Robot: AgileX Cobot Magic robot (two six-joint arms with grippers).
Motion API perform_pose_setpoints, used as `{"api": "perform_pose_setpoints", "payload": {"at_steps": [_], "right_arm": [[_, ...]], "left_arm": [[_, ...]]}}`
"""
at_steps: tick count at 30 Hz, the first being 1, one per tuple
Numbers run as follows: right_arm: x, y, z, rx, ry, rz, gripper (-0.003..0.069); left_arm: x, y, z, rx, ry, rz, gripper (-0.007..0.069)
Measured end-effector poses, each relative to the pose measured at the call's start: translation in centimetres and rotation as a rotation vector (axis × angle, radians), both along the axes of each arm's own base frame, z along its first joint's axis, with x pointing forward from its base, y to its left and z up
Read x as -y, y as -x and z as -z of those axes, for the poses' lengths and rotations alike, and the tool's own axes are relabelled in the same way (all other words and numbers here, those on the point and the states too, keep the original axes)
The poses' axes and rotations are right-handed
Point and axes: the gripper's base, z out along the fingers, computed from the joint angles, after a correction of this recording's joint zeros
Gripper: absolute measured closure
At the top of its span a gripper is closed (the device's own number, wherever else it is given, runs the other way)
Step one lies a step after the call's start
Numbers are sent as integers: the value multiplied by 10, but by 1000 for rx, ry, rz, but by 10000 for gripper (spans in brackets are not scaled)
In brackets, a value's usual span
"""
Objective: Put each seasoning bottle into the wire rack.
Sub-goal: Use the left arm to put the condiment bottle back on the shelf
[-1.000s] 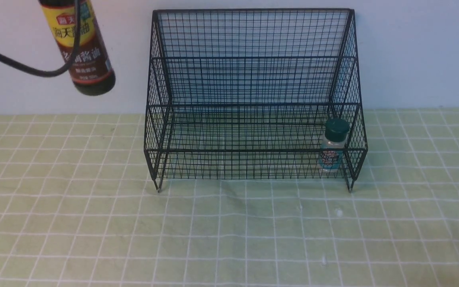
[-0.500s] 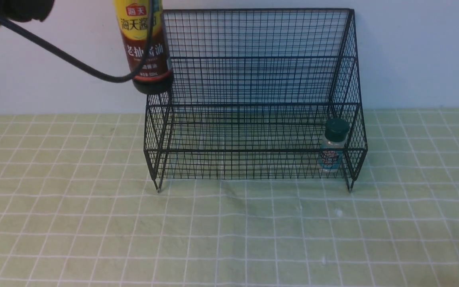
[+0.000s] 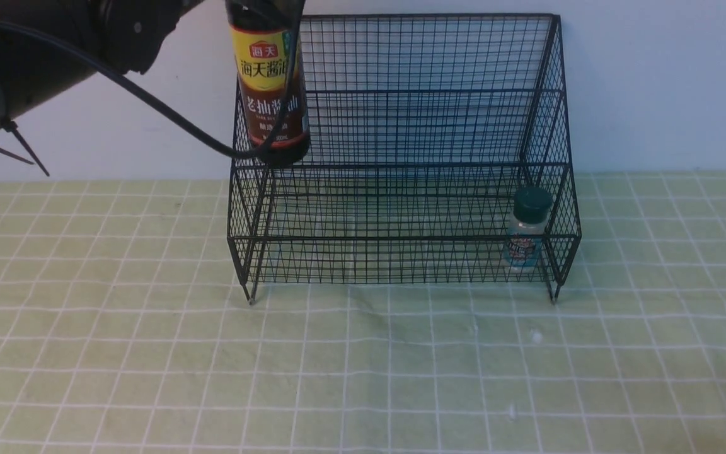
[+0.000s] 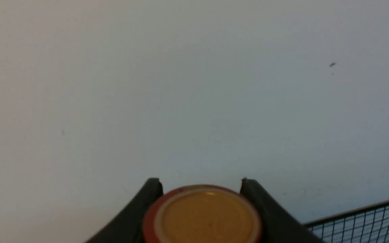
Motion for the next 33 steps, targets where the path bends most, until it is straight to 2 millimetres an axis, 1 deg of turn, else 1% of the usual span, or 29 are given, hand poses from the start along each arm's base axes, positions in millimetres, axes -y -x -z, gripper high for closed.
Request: {"api": "perform_pose_setpoints", "payload": {"at_steps": [2,4,6,9,16,17,29,31,32,33], "right_arm": [[0,0,0,0,0,0,673],[0,0,0,0,0,0,673],[0,0,0,0,0,0,673],[0,0,0,0,0,0,673],[0,0,0,0,0,0,673],[0,0,0,0,0,0,673],[0,0,0,0,0,0,673],[0,0,0,0,0,0,673],[0,0,0,0,0,0,673],[0,0,0,0,0,0,673]], "left_arm": [[0,-2,7,-43,-15,-3,361],[1,-5,18,-108,-35,-8,361],[1,-8,35,-206,-66,-14,361],[1,-10,49,-283,-95,-20,361],[1,-11,62,-363,-125,-25,362],[2,-13,67,-384,-131,-26,362],[2,-14,67,-394,-138,-27,354],[1,-13,63,-388,-137,-27,303],[1,-10,59,-383,-136,-28,249],[0,-10,58,-382,-136,-28,240]]}}
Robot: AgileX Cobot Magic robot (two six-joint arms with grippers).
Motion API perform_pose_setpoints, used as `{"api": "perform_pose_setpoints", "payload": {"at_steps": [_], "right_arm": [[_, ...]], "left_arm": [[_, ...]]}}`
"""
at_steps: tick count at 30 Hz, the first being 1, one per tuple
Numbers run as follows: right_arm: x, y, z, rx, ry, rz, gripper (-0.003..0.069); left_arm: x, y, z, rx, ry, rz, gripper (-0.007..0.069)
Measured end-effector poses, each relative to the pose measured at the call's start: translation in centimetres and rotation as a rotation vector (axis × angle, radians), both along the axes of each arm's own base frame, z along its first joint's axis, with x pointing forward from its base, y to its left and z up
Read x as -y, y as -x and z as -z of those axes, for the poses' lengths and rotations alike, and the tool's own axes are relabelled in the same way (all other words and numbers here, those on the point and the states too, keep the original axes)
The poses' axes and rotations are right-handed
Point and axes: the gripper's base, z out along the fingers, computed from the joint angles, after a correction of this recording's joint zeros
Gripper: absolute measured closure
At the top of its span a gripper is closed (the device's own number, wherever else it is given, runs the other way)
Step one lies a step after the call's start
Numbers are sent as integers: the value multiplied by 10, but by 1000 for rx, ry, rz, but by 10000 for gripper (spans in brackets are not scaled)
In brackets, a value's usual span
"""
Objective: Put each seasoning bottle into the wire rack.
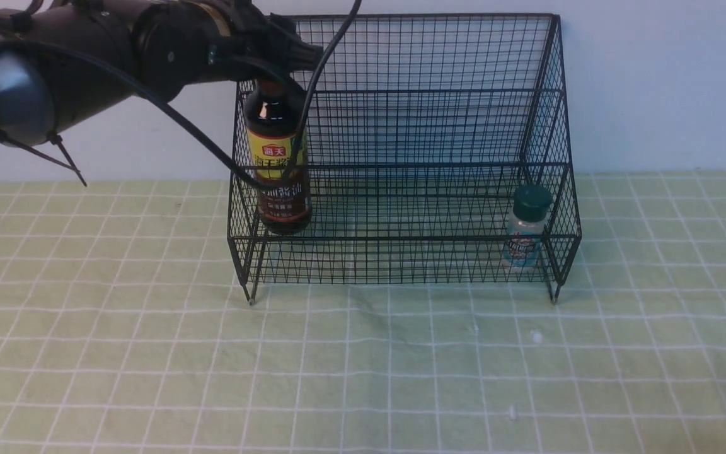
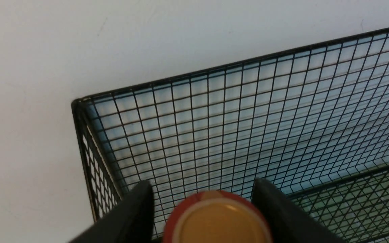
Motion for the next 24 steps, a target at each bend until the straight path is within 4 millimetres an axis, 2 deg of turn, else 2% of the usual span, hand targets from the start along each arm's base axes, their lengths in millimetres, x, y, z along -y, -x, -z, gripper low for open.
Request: {"api": "perform_pose_setpoints", "payload": {"at_steps": [2,5,6,8,11,12,15,16,17,19,20,22,23,24], "right_arm": [[0,0,0,0,0,0,673],[0,0,0,0,0,0,673],[0,0,0,0,0,0,673],[0,0,0,0,0,0,673],[0,0,0,0,0,0,673],[0,0,0,0,0,0,673],[0,0,0,0,0,0,673],[0,0,0,0,0,0,673],[0,0,0,0,0,0,673],[0,0,0,0,0,0,673],[0,0,0,0,0,0,673],[0,0,0,0,0,0,673],[0,0,0,0,0,0,673],[0,0,0,0,0,0,673]], "left_arm": [[-3,7,-12,4,-13,2,144],[-6,17,-25,10,-29,4,82],[-9,25,-38,22,-31,4,59],[-12,33,-48,33,-28,2,52],[-20,58,-79,66,-18,-3,78],[-24,67,-89,77,-14,-5,107],[-36,104,-122,114,-1,-13,274],[-37,107,-124,116,0,-13,288],[-45,129,-139,122,3,-19,412],[-53,152,-152,126,6,-24,528],[-59,172,-162,140,11,-27,578],[-69,200,-168,142,17,-30,618],[-69,202,-167,137,17,-30,620],[-76,223,-166,139,25,-29,629]]}}
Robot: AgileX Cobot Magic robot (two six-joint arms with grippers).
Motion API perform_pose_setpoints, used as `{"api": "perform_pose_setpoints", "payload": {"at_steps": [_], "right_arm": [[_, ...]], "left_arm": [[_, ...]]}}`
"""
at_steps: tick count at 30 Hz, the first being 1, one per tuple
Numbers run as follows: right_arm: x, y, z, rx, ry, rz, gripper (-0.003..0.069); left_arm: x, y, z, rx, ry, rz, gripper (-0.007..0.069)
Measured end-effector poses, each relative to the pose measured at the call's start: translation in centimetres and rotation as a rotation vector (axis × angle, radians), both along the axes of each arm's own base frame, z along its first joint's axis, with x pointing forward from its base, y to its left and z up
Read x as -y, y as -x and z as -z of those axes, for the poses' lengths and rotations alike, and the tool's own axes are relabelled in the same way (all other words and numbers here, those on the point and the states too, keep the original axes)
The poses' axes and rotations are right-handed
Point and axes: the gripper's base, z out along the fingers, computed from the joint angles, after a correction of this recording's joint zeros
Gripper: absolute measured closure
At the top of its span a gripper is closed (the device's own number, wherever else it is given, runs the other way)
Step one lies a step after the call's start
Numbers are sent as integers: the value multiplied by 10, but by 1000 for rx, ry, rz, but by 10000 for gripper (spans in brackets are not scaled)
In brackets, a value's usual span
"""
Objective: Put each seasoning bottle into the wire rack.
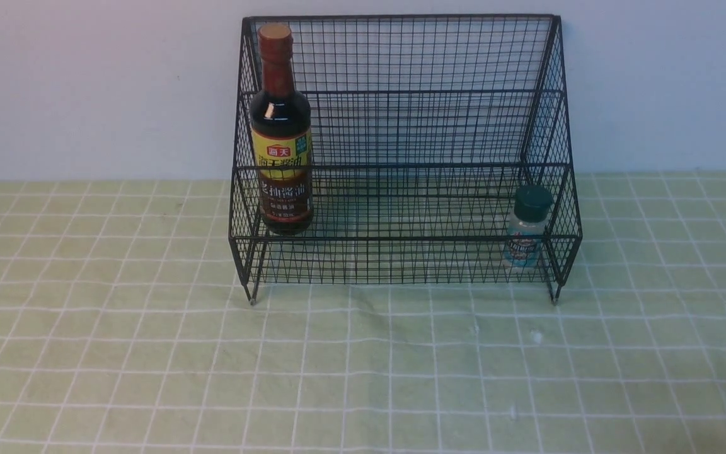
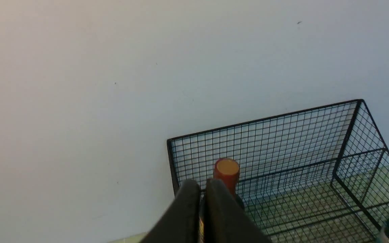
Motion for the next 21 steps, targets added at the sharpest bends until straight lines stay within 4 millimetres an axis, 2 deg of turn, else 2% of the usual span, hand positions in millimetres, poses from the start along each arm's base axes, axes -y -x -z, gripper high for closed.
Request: {"api": "perform_pose_setpoints", "payload": {"at_steps": [3,5,6,8,12,15,21], "right_arm": [[0,0,0,0,0,0,673],[0,0,0,0,0,0,673],[0,0,0,0,0,0,673],[0,0,0,0,0,0,673],[0,0,0,0,0,0,673],[0,0,0,0,-2,1,673],[0,0,0,0,-6,1,673]], "left_arm": [[-9,32,9,-5,18,8,631],[-16,56,23,-26,32,17,631],[-16,57,27,-40,30,18,631],[-24,85,44,-75,37,26,631],[-34,117,62,-102,33,25,631],[-40,135,75,-117,24,26,631],[-45,151,84,-87,20,31,631]]}}
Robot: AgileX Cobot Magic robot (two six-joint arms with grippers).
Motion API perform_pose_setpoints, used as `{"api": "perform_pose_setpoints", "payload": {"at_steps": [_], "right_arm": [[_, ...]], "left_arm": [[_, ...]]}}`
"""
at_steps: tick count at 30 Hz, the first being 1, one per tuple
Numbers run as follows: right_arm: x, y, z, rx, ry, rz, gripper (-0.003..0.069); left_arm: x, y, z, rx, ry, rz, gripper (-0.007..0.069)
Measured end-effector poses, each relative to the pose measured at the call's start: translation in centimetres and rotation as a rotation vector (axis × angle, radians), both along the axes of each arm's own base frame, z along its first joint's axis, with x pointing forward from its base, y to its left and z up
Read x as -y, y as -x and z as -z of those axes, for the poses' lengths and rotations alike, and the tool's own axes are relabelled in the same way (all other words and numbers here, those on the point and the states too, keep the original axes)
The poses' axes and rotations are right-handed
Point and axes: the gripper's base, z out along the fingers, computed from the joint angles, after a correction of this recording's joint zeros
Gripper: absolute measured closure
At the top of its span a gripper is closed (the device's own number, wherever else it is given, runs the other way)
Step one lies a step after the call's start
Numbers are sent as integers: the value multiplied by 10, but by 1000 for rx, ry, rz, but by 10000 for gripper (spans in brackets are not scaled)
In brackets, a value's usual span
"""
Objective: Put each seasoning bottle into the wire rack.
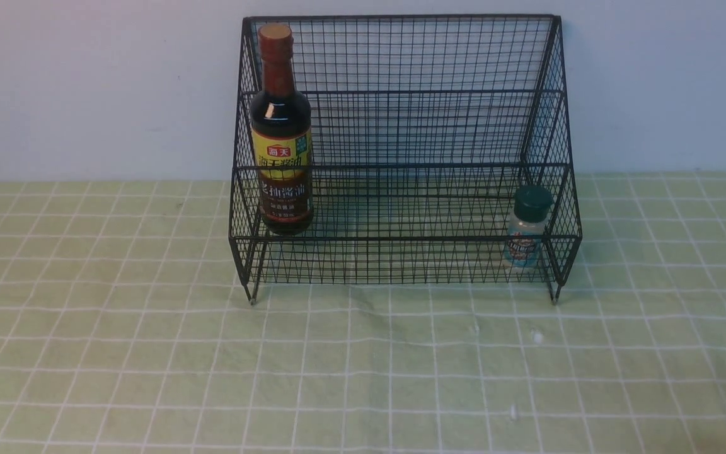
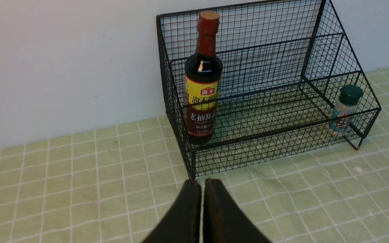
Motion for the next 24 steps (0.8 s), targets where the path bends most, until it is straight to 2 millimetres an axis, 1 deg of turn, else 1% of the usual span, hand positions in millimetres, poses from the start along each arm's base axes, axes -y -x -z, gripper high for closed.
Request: {"api": "perform_pose_setpoints", "payload": {"at_steps": [3,5,6,9,12,13,15,17,18,20,21,22,24], "right_arm": [[0,0,0,0,0,0,673],[0,0,0,0,0,0,673],[0,0,0,0,0,0,673],[0,0,0,0,0,0,673],[0,0,0,0,0,0,673],[0,0,0,0,0,0,673],[0,0,0,0,0,0,673],[0,0,0,0,0,0,673],[0,0,0,0,0,0,673],[0,0,0,0,0,0,673],[0,0,0,0,0,0,673],[0,0,0,0,0,0,673],[0,0,0,1,0,0,673]], "left_arm": [[1,-4,8,12,-2,-3,631],[1,-7,20,27,-4,-7,631],[1,-7,21,40,-2,-9,631],[-1,-8,55,92,6,-49,631],[-4,-7,94,149,15,-107,631],[-4,-7,100,161,18,-110,631],[-6,-9,142,149,-5,-158,631],[-8,-8,179,118,-20,-188,631],[-8,-8,182,114,-21,-190,631],[-9,-8,219,56,-34,-197,631],[-9,-9,226,42,-36,-197,631],[-8,-10,238,11,-43,-196,631],[-8,-10,246,-1,-45,-196,631]]}}
